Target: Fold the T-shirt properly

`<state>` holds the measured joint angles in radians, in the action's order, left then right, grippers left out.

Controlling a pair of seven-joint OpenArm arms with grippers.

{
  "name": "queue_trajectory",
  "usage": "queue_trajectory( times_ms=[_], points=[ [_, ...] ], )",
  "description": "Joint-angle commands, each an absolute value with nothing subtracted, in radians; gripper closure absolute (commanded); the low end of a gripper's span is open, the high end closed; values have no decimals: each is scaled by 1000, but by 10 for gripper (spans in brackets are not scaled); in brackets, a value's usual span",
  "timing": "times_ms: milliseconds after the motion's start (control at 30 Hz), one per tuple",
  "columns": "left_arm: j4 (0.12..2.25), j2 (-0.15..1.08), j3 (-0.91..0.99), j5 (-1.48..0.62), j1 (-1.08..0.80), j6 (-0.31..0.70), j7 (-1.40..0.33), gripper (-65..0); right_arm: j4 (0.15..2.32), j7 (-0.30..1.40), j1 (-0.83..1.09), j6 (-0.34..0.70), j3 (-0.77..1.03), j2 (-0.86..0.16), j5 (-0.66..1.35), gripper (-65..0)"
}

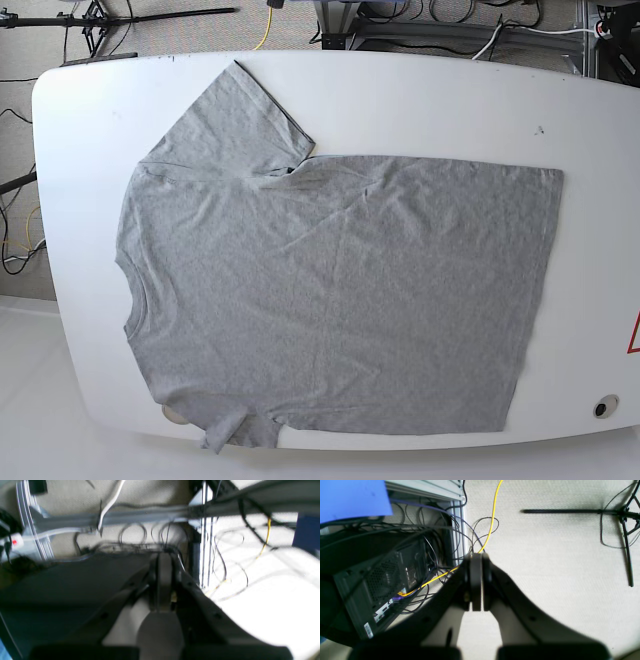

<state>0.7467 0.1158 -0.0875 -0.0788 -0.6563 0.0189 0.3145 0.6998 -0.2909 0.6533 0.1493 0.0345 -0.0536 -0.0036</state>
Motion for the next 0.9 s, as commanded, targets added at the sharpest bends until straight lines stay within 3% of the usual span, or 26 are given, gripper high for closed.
queue_trajectory(
  times_ms=[0,433,867],
  points=[
    [790,134,-85,-100,-716,18,348,0,742,-335,716,153,37,-59,-7,0],
    [935,147,-68,-80,-814,22,383,0,801,-542,829,155,36,-56,-14,0],
    [1191,168,-33,-103,-951,60,296,0,1139,-383,1019,159,41,-92,40,0]
  ],
)
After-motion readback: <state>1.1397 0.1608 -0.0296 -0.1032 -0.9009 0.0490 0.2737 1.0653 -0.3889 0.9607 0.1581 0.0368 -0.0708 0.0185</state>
